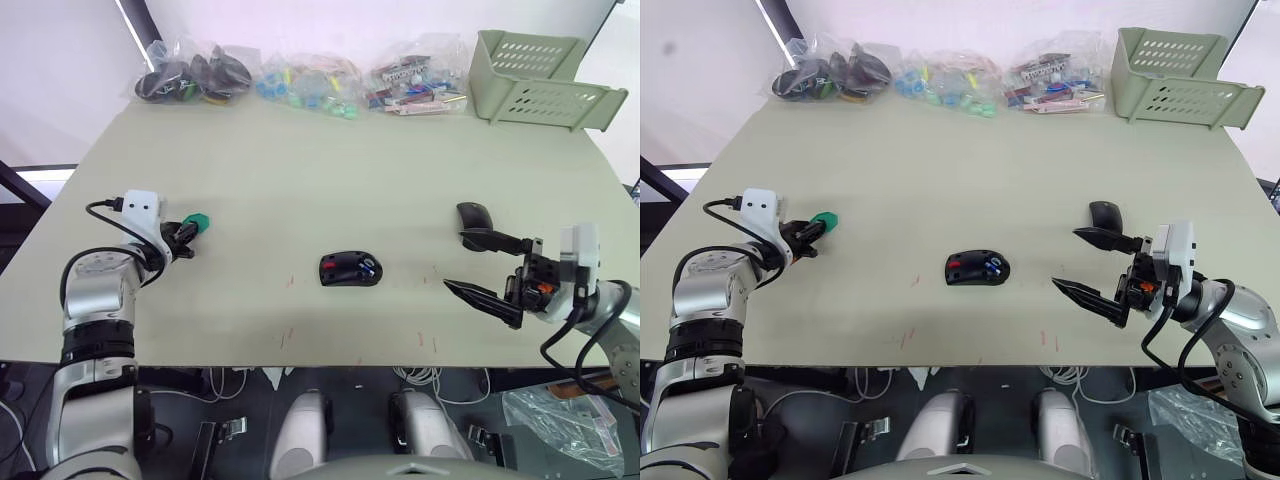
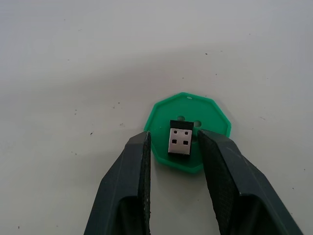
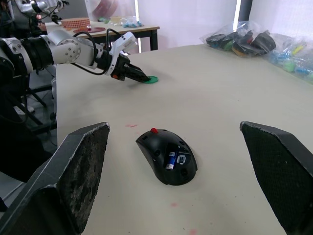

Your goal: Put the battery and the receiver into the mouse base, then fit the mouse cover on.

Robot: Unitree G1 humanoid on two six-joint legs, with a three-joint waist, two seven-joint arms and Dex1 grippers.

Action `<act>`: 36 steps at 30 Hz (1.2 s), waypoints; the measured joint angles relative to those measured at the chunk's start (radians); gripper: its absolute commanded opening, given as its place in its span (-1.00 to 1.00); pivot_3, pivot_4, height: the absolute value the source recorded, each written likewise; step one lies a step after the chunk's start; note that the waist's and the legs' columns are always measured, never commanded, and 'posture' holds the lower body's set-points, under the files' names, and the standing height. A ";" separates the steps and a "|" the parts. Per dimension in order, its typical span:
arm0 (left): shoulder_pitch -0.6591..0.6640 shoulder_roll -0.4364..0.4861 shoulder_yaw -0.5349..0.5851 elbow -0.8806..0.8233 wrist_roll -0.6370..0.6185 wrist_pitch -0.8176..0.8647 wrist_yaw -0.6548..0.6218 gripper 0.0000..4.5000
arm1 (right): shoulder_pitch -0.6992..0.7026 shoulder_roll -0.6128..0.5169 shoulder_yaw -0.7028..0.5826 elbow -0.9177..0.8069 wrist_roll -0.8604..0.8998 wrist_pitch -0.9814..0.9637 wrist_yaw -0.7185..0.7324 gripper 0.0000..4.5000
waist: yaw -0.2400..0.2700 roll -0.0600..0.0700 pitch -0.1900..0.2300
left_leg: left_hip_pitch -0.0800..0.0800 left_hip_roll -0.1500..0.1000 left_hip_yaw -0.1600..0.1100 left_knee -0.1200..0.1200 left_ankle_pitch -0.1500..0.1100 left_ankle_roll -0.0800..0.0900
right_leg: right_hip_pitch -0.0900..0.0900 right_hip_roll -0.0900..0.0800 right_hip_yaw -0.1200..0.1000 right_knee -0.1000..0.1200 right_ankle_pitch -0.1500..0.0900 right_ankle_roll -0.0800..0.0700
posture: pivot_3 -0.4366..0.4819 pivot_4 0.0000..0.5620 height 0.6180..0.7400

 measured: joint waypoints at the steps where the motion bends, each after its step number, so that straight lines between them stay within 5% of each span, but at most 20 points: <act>1: -0.001 0.000 0.000 0.002 0.001 0.000 -0.001 -0.27 | 0.000 0.000 0.000 -0.001 0.000 0.000 0.000 1.00 | 0.000 0.000 0.000 | 0.000 0.000 0.000 0.000 0.000 0.000 | 0.000 0.000 0.000 0.000 0.000 0.000 | -0.05 -0.47 1.00; 17: 0.000 0.007 -0.001 -0.004 0.008 0.016 -0.021 -0.27 | 0.008 0.000 0.000 -0.002 0.004 0.000 0.004 1.00 | 0.000 0.000 0.000 | 0.000 0.000 0.000 0.000 0.000 0.000 | 0.000 0.000 0.000 0.001 0.000 0.000 | -0.05 -0.47 1.00; 19: 0.004 0.009 -0.001 -0.011 0.008 0.023 -0.024 -0.58 | 0.008 0.000 0.000 -0.002 0.004 0.000 0.004 1.00 | 0.000 0.000 0.000 | 0.000 0.000 0.000 0.000 0.000 0.000 | 0.000 0.000 0.000 0.001 0.000 0.000 | -0.05 -0.47 1.00; 36: 0.028 0.017 0.000 -0.045 0.004 0.036 -0.031 -0.58 | -0.004 0.008 0.005 -0.002 0.003 0.000 0.003 1.00 | 0.000 0.000 0.000 | 0.001 0.000 0.000 0.001 0.000 0.000 | 0.000 0.000 0.000 0.002 0.000 0.000 | -0.05 -0.47 1.00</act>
